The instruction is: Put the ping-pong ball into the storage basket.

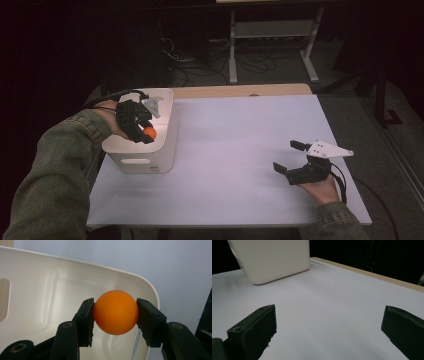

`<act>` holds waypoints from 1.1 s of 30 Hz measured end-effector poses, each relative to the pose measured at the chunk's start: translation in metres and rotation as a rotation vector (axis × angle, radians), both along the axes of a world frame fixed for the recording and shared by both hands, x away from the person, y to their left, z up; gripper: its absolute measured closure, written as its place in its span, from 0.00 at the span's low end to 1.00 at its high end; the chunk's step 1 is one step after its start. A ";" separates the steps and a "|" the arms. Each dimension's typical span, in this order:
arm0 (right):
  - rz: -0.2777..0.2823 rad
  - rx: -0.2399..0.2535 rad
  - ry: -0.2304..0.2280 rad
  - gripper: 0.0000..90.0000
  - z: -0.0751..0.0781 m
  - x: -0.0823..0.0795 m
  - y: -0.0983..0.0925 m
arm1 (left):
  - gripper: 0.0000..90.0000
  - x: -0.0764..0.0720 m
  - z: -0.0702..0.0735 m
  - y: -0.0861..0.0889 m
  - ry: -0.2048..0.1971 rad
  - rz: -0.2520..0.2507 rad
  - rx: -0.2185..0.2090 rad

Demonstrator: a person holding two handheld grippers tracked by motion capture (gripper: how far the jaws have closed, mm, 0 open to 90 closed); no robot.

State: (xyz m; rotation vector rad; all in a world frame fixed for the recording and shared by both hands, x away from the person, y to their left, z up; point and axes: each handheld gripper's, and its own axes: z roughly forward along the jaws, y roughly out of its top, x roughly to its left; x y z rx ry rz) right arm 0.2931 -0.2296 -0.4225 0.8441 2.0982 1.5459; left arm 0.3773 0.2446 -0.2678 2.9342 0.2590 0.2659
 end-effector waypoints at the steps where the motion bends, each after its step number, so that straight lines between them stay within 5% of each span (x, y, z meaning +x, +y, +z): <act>1: 0.000 0.000 -0.001 0.00 0.000 0.000 0.000 | 0.56 0.000 -0.001 0.000 0.001 0.002 0.003; 33: 0.004 -0.004 0.007 0.00 -0.001 -0.001 0.000 | 0.55 0.013 -0.040 0.004 0.039 0.033 -0.015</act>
